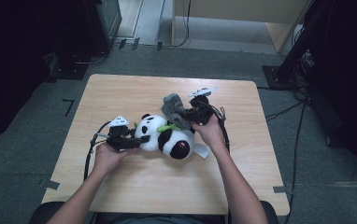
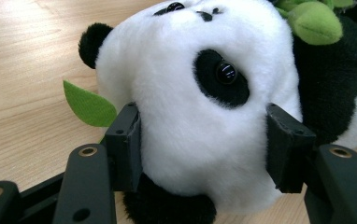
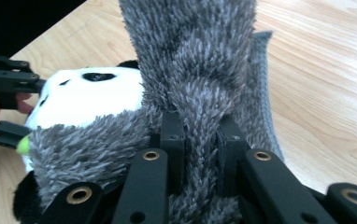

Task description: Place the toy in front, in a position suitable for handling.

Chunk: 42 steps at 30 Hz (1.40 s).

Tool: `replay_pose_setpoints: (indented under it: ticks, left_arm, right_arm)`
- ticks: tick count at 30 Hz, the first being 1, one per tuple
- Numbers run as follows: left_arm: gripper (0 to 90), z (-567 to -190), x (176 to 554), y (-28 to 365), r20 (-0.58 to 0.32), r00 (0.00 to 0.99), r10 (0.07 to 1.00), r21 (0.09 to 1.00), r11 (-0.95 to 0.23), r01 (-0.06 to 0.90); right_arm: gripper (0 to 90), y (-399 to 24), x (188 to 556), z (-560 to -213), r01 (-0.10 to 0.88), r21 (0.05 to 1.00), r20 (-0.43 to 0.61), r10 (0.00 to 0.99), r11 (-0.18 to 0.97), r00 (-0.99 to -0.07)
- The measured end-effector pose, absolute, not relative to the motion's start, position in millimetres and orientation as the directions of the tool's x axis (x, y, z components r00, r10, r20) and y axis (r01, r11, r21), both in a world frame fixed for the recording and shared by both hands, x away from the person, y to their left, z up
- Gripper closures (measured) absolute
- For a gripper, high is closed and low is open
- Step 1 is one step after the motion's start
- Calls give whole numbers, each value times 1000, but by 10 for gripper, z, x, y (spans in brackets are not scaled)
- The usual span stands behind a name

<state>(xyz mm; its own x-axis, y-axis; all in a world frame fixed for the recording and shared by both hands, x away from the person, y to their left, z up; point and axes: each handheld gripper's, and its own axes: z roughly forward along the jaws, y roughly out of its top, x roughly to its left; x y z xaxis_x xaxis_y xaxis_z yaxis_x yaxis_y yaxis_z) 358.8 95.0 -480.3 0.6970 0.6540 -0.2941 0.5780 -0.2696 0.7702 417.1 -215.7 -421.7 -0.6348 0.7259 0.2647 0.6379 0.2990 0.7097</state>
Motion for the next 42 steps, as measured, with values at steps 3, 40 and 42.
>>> replay_pose_setpoints:
  ticks: [3, 40, 42]
  left_arm:
    - [398, -4805, 3584, 952, -292, 699, 652, 772, -271, 575]
    - [394, -4802, 3611, 953, -299, 698, 650, 768, -270, 580]
    - [394, -4802, 3610, 953, -299, 698, 650, 768, -269, 580]
  right_arm:
    - [779, -2187, 4166, -4180, 628, 712, 212, 756, 314, -619]
    - [781, -1835, 3891, -4110, 615, 688, 335, 583, 385, -740]
    - [779, -1893, 3915, -4117, 619, 690, 324, 605, 375, -727]
